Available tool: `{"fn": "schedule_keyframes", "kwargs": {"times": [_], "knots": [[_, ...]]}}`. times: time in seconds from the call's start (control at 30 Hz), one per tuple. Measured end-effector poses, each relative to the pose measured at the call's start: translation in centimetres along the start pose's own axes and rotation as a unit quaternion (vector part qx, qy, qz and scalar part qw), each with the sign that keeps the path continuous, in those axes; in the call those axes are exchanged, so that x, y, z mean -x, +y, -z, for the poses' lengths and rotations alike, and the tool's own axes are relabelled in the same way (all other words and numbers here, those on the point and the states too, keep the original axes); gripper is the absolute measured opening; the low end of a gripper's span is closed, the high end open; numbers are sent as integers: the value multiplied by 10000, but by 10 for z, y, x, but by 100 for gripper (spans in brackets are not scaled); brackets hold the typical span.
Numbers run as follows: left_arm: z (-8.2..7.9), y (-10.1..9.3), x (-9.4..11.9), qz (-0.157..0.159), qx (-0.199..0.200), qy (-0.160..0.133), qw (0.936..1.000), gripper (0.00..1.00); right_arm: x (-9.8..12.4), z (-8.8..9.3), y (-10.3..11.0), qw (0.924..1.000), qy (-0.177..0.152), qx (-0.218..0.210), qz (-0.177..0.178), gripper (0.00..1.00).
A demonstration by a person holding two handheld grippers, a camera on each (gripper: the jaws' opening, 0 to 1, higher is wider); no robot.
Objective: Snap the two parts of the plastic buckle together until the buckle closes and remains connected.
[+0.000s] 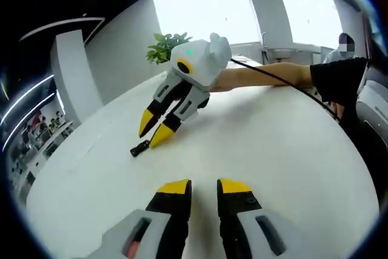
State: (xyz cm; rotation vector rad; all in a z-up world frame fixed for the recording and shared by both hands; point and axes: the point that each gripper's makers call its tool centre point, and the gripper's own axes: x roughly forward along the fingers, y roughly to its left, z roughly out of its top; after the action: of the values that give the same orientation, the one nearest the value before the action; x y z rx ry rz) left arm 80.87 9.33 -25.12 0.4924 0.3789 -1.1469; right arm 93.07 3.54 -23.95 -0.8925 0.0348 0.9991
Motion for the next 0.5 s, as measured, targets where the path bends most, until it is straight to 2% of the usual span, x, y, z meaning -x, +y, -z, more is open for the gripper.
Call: {"fn": "schedule_keyframes", "kwargs": {"times": [0.5], "knots": [[0,-1,0,7,-5,3,10000,16,1,3,-2,10000,62,10,69,12]]}}
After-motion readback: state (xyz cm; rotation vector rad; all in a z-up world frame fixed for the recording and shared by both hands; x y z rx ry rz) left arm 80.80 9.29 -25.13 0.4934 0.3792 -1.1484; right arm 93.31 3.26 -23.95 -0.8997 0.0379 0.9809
